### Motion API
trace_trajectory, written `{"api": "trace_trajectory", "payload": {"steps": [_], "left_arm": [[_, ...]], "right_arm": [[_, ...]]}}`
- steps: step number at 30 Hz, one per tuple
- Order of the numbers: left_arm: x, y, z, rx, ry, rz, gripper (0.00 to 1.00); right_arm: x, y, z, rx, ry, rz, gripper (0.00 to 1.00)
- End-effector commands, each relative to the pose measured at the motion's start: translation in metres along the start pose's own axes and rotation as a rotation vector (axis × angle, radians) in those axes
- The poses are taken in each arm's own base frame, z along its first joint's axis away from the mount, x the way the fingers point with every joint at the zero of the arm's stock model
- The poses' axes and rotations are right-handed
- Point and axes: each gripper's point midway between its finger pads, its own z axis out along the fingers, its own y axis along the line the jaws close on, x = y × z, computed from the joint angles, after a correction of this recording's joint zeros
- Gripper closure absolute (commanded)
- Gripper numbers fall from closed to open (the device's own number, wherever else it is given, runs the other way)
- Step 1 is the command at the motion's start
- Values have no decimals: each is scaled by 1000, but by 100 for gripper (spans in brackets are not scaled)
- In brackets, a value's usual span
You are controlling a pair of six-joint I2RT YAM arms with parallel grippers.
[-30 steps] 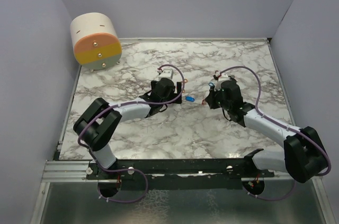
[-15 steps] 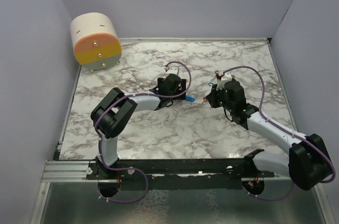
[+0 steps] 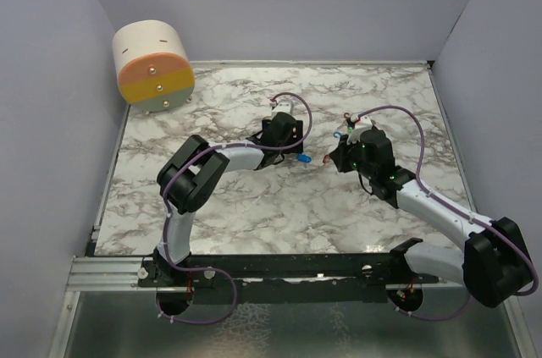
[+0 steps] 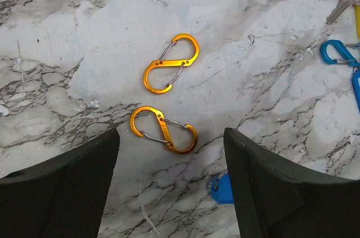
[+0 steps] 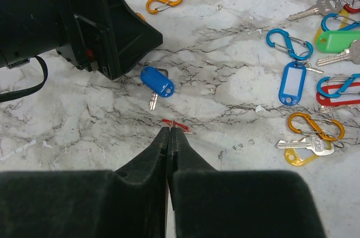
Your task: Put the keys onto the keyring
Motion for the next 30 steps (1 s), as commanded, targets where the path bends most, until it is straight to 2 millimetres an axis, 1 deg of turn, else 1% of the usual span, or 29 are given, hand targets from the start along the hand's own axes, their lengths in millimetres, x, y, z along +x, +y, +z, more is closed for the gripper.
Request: {"api": "trace_trajectory", "payload": {"steps": [1,6,14,18,19,20,22,26,30], "left_arm": [[19,-4,7,34,64,-29,25],[21,-8,6,60,65,-43,25],[22,-19,14,103,73,-54,25],[25,-19,19,96,76,-48,26],[26,-17,19,87,79,-46,27],[26,-14,20,77,79,-41,32],[28,-6,19,39,76,-30,34],[34,11,16,-43,73,4,35],[39,21,15,-94,74,39,35]], "right_arm": [[-8,6,-3,-31,-36,-5,99],[-7,6,-3,-32,-34,-5,99],[-6,6,-3,-30,-31,-6,99],[-6,6,-2,-30,-30,-5,99],[-6,5,-2,-29,-30,-6,99],[-6,6,-3,-30,-31,-5,99],[-6,6,-3,-30,-30,-5,99],[-6,6,-3,-33,-30,-5,99],[-6,7,-2,-35,-30,-5,99]]}}
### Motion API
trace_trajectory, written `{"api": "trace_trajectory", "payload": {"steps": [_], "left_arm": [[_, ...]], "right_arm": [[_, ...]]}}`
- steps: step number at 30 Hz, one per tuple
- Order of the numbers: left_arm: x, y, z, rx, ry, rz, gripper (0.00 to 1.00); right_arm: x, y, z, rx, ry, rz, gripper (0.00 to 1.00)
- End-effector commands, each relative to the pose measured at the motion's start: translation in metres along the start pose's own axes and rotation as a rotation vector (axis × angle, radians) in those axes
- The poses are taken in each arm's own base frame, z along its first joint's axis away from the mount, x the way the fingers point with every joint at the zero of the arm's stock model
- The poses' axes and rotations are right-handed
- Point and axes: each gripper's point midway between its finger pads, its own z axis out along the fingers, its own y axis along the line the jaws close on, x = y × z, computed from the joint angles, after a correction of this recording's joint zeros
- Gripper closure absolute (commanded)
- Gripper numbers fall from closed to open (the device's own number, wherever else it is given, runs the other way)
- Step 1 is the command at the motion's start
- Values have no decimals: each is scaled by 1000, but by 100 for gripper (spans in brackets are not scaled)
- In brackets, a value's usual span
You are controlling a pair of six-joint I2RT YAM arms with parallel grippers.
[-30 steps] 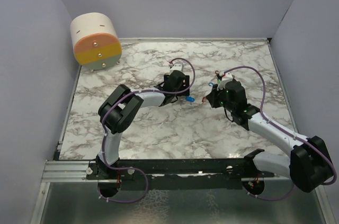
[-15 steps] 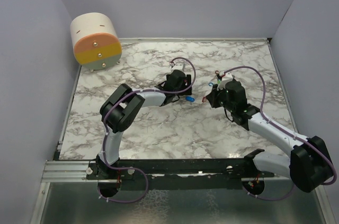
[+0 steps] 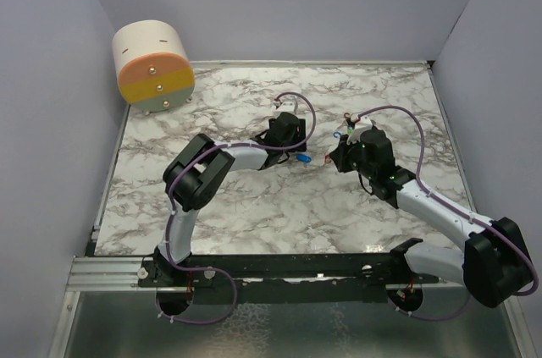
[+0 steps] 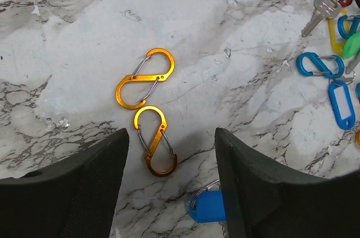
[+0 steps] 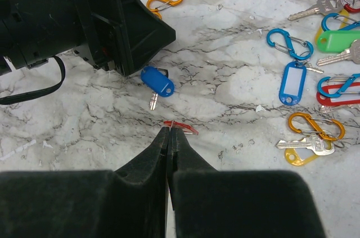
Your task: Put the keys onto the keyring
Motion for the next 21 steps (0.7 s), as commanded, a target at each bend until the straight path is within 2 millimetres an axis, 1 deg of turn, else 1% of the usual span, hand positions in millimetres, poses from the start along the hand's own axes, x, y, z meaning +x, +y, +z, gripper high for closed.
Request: {"api": "trace_trajectory", "payload": {"steps": [1,3,10,14,21], "left_arm": [[45,39,-3,-156,106,90,37],[46,42,-5,-176,106,111,41],[52,49,-9,-255,104,189,43],[54,50,-9,-286,103,228,47],[55,50,-5,-310,102,261,49]], "right_arm": [[-5,6,-2,-33,-29,-5,99],[-6,7,-2,-35,-30,-6,99],[-5,7,-2,-36,-30,-6,99],[-5,7,-2,-36,-28,-7,99],[-5,6,-2,-35,-29,-6,99]]}}
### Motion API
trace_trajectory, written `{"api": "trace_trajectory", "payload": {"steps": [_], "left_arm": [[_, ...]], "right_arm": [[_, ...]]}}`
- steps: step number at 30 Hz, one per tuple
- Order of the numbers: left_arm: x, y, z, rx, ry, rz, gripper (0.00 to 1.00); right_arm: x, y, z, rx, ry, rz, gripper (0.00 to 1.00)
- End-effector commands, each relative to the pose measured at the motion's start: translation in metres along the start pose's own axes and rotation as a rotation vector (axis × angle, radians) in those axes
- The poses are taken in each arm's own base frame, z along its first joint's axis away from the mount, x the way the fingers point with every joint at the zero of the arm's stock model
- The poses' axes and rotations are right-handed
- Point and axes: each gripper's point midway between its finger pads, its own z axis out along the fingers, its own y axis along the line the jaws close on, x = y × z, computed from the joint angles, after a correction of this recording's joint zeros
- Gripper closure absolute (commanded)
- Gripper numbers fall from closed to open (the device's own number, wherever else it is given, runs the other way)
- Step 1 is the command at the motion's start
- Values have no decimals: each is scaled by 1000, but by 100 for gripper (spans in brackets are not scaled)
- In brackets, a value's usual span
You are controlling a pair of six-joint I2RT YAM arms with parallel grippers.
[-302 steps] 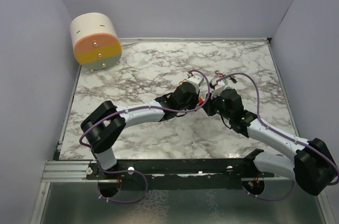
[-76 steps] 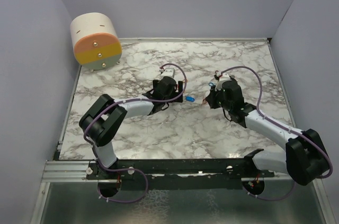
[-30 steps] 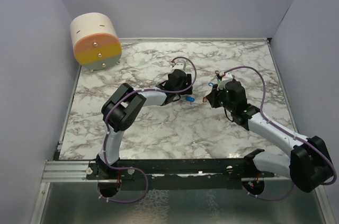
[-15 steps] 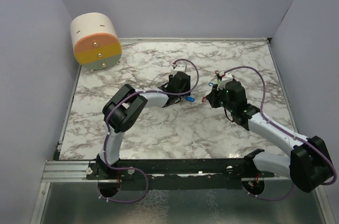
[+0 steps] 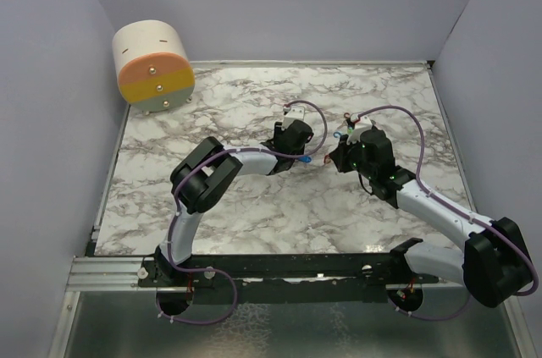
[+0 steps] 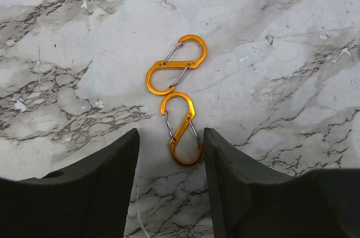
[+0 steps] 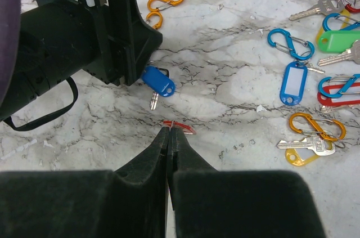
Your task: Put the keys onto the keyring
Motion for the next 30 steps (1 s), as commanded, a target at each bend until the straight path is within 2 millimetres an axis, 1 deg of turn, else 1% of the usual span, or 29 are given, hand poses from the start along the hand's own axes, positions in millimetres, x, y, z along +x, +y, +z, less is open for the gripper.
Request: {"api": "trace_trajectory", "payload": {"steps": [1,3,5,13,17,21,23,25,30], "left_arm": [[50,24,5,-90,136,106,50],[50,25,6,-97,137,111,50],[51,26,6,-101,138,116,54],[54,26,8,-105,145,126,57],[55,26,8,-103,147,127,62],[56,25,9,-97,155,131,87],[56,24,8,-92,157,131,96],[54,23,7,-89,154,128,100],[44,22,-1,-79,138,117,100]], "right_arm": [[-5,6,-2,-33,-29,-6,99],[-5,6,-2,-32,-29,-8,99],[-5,6,-2,-31,-28,-8,99],[-5,6,-2,-31,-29,-9,99],[-5,5,-3,-29,-31,-9,99],[-5,5,-3,-28,-30,-9,99],[-4,5,-3,-29,-30,-8,99],[-4,5,-3,-28,-29,-10,99],[-3,7,-1,-39,-24,-17,99]]}}
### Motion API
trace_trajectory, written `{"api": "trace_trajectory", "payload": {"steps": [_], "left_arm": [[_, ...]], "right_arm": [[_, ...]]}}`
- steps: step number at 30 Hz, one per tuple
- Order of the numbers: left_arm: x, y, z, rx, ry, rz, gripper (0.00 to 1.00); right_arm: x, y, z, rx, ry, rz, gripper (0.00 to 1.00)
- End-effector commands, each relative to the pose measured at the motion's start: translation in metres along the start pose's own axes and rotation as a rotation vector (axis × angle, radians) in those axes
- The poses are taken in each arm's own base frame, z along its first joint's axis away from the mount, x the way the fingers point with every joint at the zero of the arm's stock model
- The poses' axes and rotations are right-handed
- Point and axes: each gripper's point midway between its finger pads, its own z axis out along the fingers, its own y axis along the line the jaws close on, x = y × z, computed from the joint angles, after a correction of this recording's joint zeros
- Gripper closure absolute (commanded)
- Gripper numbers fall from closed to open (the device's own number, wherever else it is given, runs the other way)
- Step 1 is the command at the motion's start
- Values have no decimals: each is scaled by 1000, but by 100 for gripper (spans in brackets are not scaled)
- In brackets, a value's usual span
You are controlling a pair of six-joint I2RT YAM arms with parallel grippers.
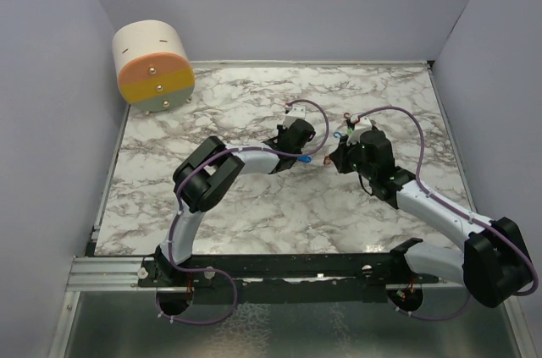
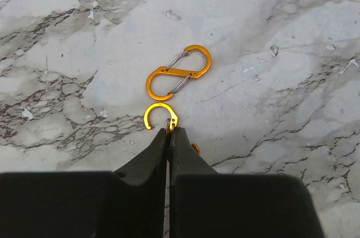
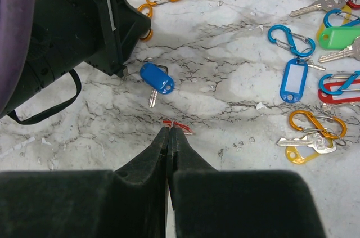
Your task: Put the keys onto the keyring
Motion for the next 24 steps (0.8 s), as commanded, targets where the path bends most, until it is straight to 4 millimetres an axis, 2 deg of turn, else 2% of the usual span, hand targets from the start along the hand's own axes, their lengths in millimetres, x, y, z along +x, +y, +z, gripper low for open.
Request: {"api": "trace_trajectory", "payload": {"steps": [1,6,12,18,24], "left_arm": [[45,20,-8,-36,144,88,100],[20,8,-32,13,88,90,100],[-12,-25,-72,170,40,90,100],[-28,-45,-99,288,20,69,100],[-33,-63,-112,395,17,21,100]], "right_arm": [[-6,8,-1,-44,-31,-17,99],[-4,10,1,-60,-23,-29,99],[-2,10,3,-60,-15,-34,99],[0,11,4,-67,-12,-40,99],[-1,17,3,-99,-20,-53,99]]}}
